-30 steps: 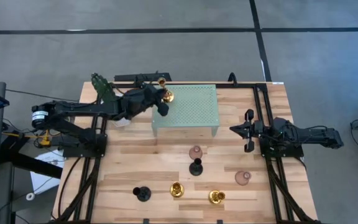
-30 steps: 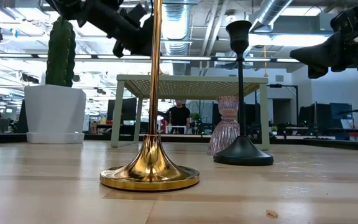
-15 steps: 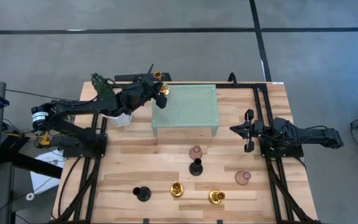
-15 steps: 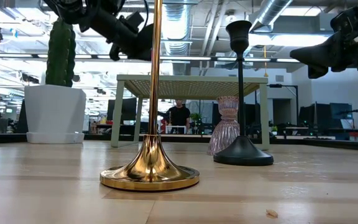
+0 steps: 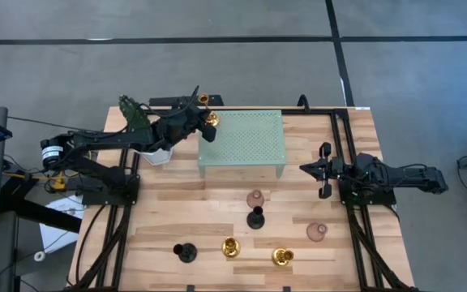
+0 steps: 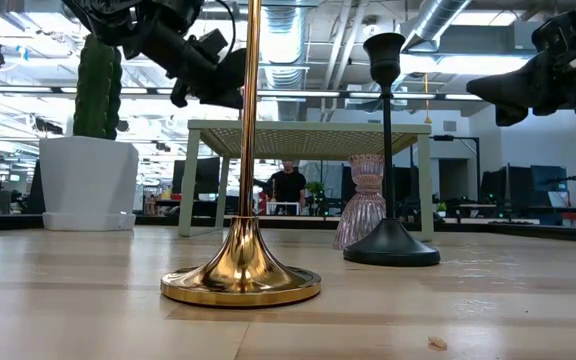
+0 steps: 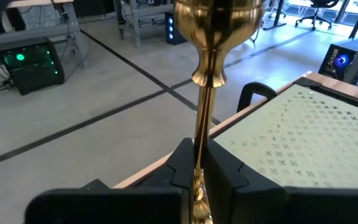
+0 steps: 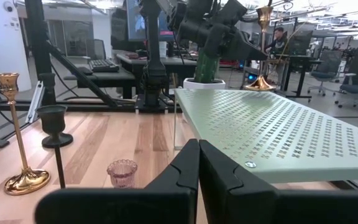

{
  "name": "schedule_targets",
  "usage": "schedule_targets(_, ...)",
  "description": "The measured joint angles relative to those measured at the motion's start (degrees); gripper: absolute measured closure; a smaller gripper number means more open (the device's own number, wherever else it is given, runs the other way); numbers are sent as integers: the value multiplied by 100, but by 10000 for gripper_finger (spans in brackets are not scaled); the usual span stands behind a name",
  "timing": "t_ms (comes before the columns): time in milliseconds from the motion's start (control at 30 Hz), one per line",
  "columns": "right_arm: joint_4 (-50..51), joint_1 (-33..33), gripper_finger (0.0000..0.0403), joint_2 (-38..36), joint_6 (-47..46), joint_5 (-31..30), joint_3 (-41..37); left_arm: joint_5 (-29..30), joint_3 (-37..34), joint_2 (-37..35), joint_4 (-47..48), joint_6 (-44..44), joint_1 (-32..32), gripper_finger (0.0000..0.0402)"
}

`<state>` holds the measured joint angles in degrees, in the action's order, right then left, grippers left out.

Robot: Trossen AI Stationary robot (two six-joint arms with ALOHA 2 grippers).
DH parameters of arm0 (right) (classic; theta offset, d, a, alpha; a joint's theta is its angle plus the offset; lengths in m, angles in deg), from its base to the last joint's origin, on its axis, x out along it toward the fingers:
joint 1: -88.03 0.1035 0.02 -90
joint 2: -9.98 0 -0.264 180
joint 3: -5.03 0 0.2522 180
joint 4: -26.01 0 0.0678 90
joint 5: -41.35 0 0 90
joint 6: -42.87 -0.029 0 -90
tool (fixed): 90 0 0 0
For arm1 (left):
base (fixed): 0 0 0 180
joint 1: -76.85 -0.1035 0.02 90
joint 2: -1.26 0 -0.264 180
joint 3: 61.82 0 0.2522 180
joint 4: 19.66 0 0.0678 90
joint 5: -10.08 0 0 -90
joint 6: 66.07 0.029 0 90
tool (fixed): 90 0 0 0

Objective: Pick & Place candle stick holders
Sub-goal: Put the top gold candle holder on the shelf, then put the left black candle holder on the shelf

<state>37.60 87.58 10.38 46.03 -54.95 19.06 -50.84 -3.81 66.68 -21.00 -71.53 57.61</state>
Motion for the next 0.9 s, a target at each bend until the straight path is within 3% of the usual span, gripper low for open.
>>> schedule_targets(467, 0, 0, 403, 1, 41, -136, 0, 119, 15, 529, -379, -83, -12, 379)
schedule_targets(900, 2, 0, 403, -1, 39, -132, -1, -54, -7, 529, -473, 365, 10, 300)
